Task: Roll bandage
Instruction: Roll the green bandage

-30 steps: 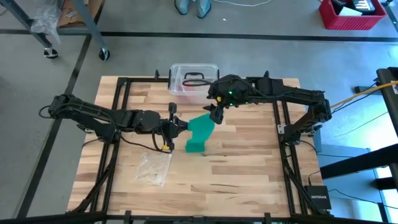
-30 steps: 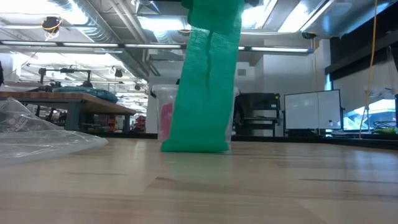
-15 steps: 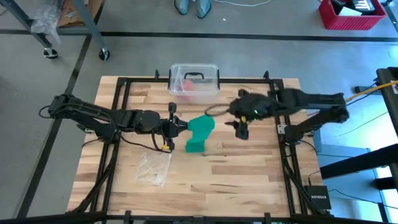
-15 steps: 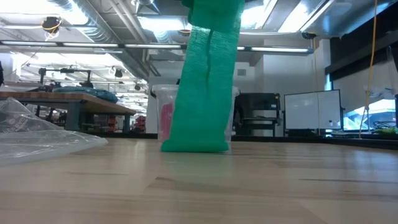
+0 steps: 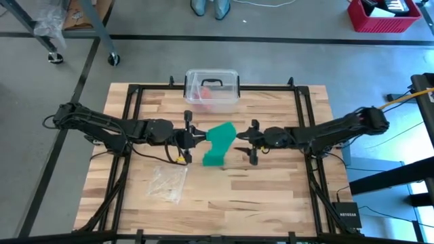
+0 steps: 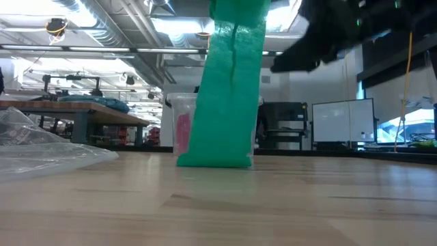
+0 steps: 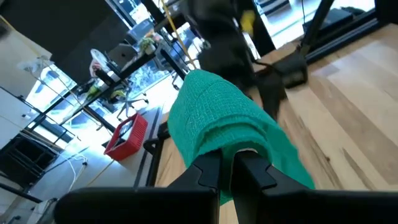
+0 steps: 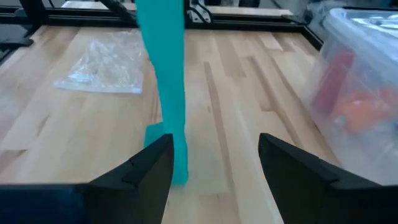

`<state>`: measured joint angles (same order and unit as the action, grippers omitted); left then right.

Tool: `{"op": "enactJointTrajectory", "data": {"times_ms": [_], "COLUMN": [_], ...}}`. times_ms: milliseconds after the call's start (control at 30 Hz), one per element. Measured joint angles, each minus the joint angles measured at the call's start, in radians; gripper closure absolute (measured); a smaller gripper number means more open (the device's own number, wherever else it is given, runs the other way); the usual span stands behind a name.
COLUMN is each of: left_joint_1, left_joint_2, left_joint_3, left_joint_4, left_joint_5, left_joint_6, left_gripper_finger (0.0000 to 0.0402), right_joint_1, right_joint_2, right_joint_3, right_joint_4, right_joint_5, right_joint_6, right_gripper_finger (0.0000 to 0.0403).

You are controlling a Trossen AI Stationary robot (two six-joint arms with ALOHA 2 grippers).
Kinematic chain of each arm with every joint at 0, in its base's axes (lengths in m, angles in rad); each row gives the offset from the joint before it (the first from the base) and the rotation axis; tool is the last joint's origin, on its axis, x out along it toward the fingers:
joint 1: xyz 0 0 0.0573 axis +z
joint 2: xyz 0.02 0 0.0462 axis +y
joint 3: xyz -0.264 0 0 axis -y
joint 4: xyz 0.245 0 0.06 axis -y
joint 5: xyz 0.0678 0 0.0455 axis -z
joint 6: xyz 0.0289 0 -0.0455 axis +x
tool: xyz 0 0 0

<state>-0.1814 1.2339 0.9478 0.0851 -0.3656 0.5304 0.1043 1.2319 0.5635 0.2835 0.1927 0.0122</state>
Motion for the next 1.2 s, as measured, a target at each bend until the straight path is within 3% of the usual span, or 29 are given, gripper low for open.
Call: {"op": "enactJointTrajectory", "data": {"times_ms": [167, 433, 600, 833, 1033, 1200], "left_joint_1": [-0.002, -0.002, 0.000, 0.000, 0.000, 0.000], "left_joint_2": [0.000, 0.000, 0.000, 0.000, 0.000, 0.009], "left_joint_3": [0.000, 0.000, 0.000, 0.000, 0.000, 0.000], "left_joint_4": [0.024, 0.031, 0.030, 0.027, -0.010, -0.031], "left_joint_5": [0.013, 0.019, 0.019, 0.019, 0.019, 0.019], "left_joint_6": [-0.003, -0.008, -0.007, -0.007, 0.014, 0.032], "left_gripper_finger": [0.0391, 0.0391, 0.0391, 0.0391, 0.0391, 0.0391], "right_joint_1": [0.000, 0.001, 0.001, 0.024, 0.171, 0.288], "right_joint_2": [0.112, 0.275, 0.286, 0.272, 0.193, 0.061], "right_joint_3": [-0.023, -0.021, -0.020, -0.020, 0.078, 0.273], "right_joint_4": [0.183, 0.491, 0.567, 0.579, 0.481, 0.234], "right_joint_5": [-0.022, -0.156, -0.186, -0.203, -0.094, 0.008], "right_joint_6": [-0.017, -0.020, -0.019, -0.097, -0.290, -0.489], "right_gripper_finger": [0.0166, 0.0168, 0.0222, 0.0384, 0.0377, 0.0395]}}
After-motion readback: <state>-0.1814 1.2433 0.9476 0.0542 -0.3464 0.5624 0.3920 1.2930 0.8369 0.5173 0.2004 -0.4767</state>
